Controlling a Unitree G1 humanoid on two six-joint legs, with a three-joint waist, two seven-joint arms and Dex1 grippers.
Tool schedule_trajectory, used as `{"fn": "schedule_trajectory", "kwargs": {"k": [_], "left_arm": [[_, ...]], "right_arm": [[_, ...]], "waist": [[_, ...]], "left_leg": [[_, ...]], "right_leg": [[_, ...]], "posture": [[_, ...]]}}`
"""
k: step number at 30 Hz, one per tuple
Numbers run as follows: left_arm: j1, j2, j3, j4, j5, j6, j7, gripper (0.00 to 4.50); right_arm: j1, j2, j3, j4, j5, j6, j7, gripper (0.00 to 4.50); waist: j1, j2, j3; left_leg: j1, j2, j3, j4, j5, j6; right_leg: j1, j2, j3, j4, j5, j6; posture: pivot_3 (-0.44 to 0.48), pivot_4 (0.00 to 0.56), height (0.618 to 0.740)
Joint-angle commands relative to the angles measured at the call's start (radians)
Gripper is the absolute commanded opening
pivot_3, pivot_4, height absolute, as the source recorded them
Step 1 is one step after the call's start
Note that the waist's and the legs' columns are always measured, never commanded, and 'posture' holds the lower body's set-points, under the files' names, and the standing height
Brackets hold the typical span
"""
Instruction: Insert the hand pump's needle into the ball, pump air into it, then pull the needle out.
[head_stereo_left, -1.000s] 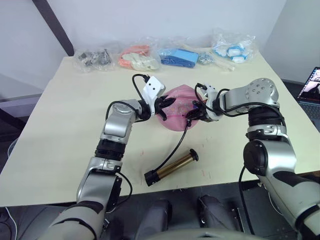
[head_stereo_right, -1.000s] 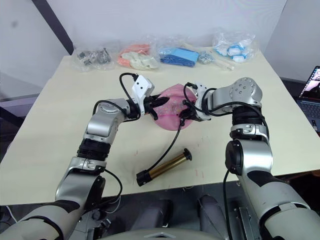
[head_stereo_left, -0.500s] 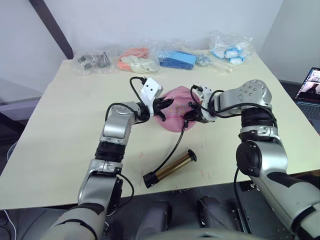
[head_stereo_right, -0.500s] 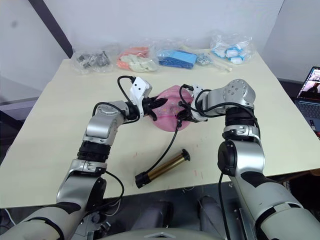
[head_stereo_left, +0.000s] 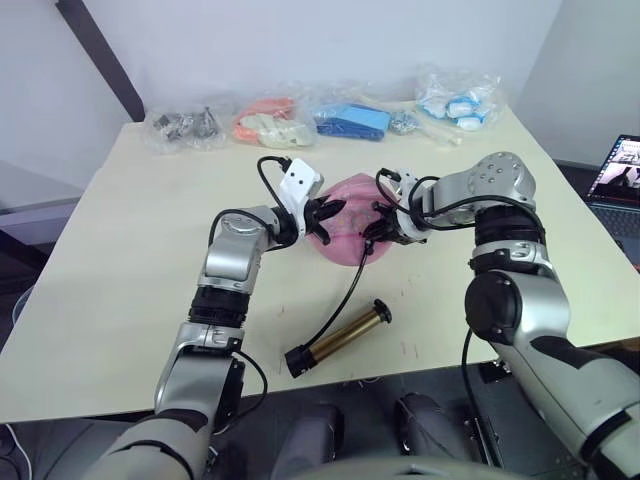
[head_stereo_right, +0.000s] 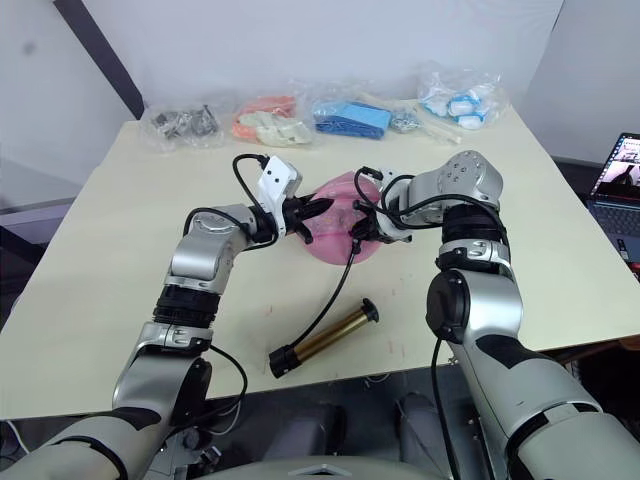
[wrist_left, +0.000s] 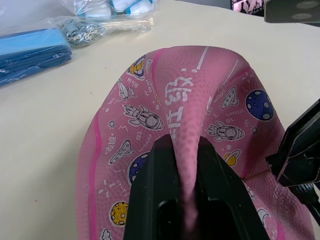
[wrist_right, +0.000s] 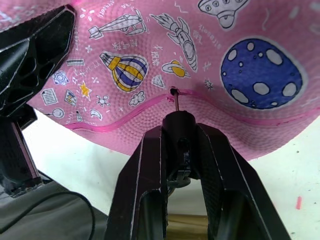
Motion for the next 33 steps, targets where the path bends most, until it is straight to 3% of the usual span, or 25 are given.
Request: {"fn": "schedule_trajectory", "kwargs": {"k": [1, 16, 20, 23, 33], "left_arm": [[0.045, -0.050, -0.090, 0.012, -0.038, 0.035, -0.069, 0.12], [0.068, -0.052, -0.092, 0.009, -0.033, 0.049, -0.079, 0.12], [0.074, -0.049, -0.093, 0.009, -0.032, 0.053, -0.084, 0.12], [0.076, -0.048, -0.093, 0.011, -0.031, 0.053, -0.084, 0.12], [0.082, -0.044, -0.089, 0.020, -0.029, 0.057, -0.084, 0.12]], "right_arm": [[-0.028, 0.066, -0.033, -0.004, -0.008, -0.043, -0.007, 0.35], [-0.061, 0.124, -0.151, 0.042, -0.060, -0.133, -0.067, 0.35], [-0.057, 0.120, -0.137, 0.076, -0.068, -0.179, -0.055, 0.35], [-0.054, 0.121, -0.125, 0.093, -0.066, -0.199, -0.040, 0.35], [-0.023, 0.121, 0.004, 0.093, -0.087, -0.263, 0.062, 0.35]], "waist": [[-0.002, 0.000, -0.002], [-0.011, 0.000, -0.009], [-0.011, -0.001, -0.010], [-0.012, -0.001, -0.011], [-0.015, -0.003, -0.014]], "left_leg": [[0.000, 0.000, 0.000, 0.000, 0.000, 0.000], [0.003, 0.001, 0.001, -0.005, 0.000, 0.000], [0.006, 0.001, 0.002, -0.006, 0.000, 0.000], [0.018, 0.002, 0.005, -0.012, 0.000, 0.000], [0.019, 0.002, 0.005, -0.013, 0.000, 0.000]], "right_leg": [[0.000, 0.000, 0.000, 0.000, 0.000, 0.000], [0.001, 0.000, 0.001, -0.001, 0.000, 0.000], [0.003, 0.001, 0.003, -0.001, 0.000, 0.000], [0.010, 0.001, 0.004, -0.004, 0.000, 0.000], [0.010, 0.002, 0.004, -0.004, -0.001, 0.000]], "posture": [[0.000, 0.150, 0.740], [0.000, 0.150, 0.740], [0.000, 0.150, 0.740], [0.000, 0.150, 0.740], [0.000, 0.150, 0.740]]}}
